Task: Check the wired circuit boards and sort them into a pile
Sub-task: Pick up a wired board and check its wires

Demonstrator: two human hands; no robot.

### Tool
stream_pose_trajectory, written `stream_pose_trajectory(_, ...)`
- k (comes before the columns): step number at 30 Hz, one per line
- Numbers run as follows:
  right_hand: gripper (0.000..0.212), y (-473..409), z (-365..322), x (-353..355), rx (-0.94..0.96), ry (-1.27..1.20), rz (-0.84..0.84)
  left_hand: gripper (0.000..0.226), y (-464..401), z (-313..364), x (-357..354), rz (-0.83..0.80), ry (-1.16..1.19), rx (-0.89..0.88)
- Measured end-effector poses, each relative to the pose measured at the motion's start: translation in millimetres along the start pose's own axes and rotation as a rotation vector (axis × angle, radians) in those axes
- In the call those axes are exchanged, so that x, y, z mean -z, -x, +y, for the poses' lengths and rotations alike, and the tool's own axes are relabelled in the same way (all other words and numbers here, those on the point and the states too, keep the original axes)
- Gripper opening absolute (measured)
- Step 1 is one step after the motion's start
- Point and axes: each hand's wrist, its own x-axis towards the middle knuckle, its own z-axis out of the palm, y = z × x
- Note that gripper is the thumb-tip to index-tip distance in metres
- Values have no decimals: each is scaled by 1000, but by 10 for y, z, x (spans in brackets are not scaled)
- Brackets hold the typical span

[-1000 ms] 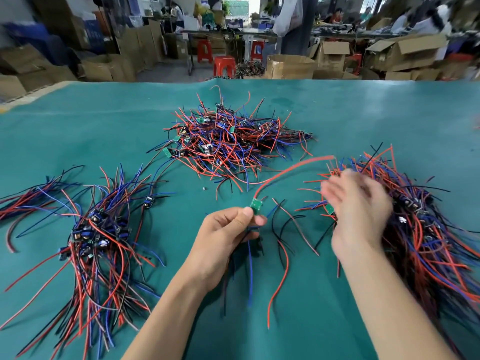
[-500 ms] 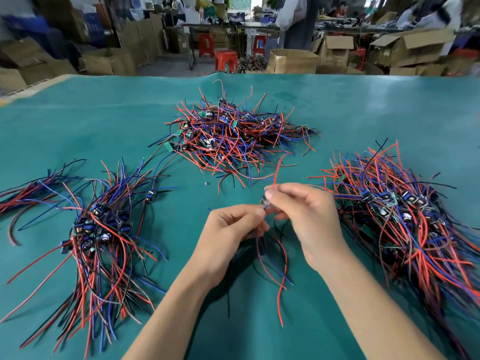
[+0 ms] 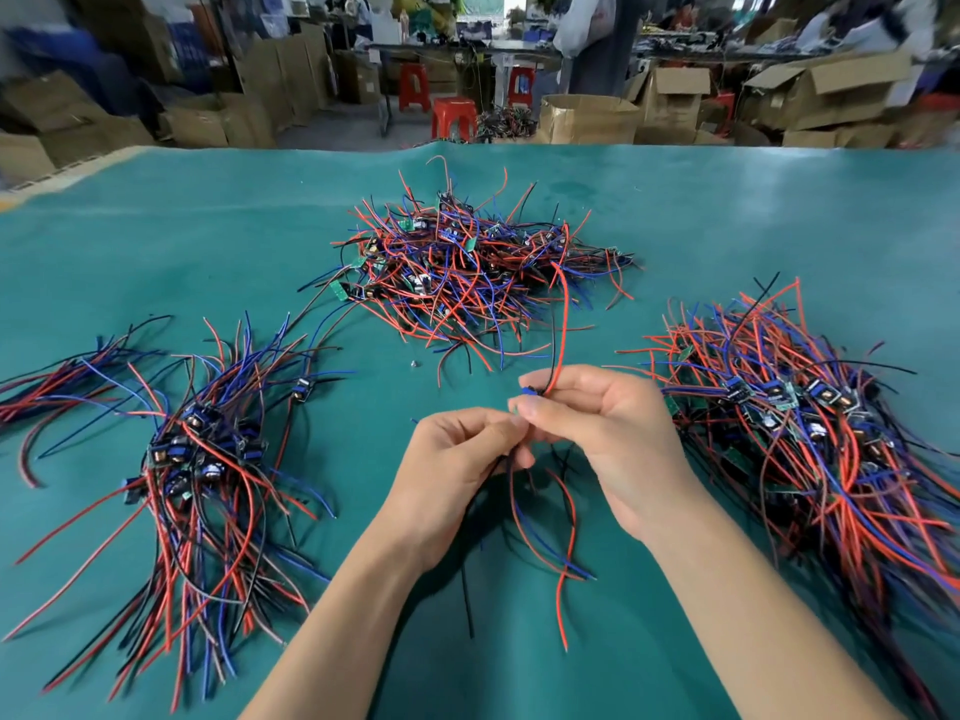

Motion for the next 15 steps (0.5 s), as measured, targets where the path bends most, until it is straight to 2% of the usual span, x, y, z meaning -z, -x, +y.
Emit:
stream_pose_trajectory(4,27,-4,-75,51,-28,-42,-23,22,-10,-14,11,-30,-43,-16)
stream_pose_trajectory(6,24,-10,-84,62,-40,-81,-24,19,-20,-18,25,-47,-37,-20)
stream_pose_trajectory(8,18,-31,-107,99,-41,-143,14,22,-20,-26,39,-73,-49,-19)
stream_pose_trajectory(11,27,-61,-171,196,-37,-249,94,21,-14,-42,50,-119,-75,-23)
stream_pose_trajectory(15,25,-86,-233,293,-16,-344,167,21,-9,-46,50,-136,-113,-19)
